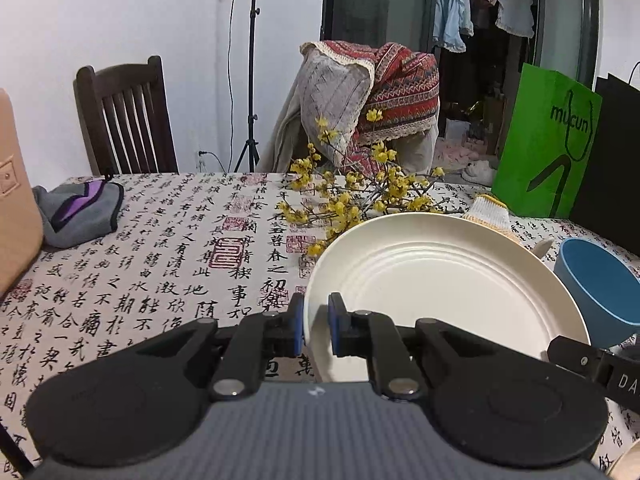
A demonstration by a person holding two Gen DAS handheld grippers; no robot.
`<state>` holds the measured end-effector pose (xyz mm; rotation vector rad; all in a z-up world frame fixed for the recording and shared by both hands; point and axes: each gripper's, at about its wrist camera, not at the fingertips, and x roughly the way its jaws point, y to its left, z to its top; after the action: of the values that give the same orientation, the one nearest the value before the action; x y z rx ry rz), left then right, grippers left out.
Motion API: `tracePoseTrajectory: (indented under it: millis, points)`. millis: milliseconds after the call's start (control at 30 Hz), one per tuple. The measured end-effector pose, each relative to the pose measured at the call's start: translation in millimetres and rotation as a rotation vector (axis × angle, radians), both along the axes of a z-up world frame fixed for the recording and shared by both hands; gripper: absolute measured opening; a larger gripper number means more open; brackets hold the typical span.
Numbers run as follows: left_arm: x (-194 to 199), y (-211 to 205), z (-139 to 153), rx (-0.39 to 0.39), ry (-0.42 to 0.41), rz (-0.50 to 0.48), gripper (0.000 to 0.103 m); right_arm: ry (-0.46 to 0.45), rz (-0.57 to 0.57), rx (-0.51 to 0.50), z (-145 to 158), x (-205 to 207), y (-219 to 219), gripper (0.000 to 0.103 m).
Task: Organize plates and bowls
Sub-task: 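Carry the held cream plate toward the other cream plates with both tools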
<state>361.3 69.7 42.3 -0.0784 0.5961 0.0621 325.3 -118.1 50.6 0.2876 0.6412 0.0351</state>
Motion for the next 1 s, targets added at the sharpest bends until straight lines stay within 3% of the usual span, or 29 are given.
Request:
tracePoseTrajectory:
  millis: [1000]
  points:
    - [-70.0,-0.5,26.9,0.004,-0.06,0.021,0.012,-0.067,0.024,0.024,23.6,-65.9,-3.6,0.011]
